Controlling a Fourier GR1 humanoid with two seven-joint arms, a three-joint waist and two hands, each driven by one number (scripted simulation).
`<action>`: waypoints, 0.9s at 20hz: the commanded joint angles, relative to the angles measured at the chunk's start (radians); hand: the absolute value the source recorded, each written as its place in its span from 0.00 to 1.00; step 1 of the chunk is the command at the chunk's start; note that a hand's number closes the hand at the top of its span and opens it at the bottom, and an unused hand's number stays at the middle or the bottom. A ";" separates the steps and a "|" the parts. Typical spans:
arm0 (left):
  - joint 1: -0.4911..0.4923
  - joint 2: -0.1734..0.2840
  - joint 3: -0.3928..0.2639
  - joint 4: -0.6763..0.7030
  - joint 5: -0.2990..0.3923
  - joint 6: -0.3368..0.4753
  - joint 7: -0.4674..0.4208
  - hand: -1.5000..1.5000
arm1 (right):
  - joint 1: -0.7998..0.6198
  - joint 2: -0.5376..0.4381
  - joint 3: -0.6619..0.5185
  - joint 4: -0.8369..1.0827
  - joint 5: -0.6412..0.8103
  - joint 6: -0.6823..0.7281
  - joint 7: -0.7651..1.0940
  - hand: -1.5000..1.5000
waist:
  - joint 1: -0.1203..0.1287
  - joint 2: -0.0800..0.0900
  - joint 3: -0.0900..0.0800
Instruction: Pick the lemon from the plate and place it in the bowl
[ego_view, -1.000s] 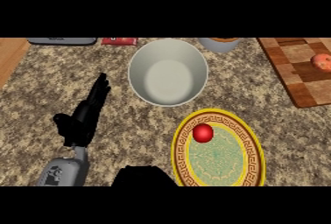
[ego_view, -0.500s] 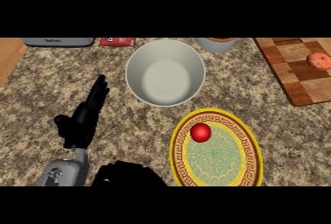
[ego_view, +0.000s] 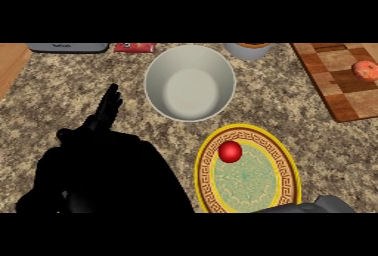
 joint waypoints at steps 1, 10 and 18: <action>0.035 0.009 0.003 -0.010 0.009 -0.019 -0.015 0.50 | -0.177 0.003 -0.092 0.164 -0.040 -0.030 0.066 1.00 | 0.005 0.003 0.000; 0.052 -0.012 -0.032 -0.086 -0.011 -0.002 0.040 0.50 | -0.285 0.003 -0.221 0.472 -0.035 0.113 -0.054 1.00 | 0.000 0.004 0.001; 0.015 -0.029 -0.016 -0.038 -0.032 0.030 0.013 0.50 | -0.219 -0.027 -0.226 0.725 0.091 0.077 -0.287 1.00 | -0.008 0.007 0.001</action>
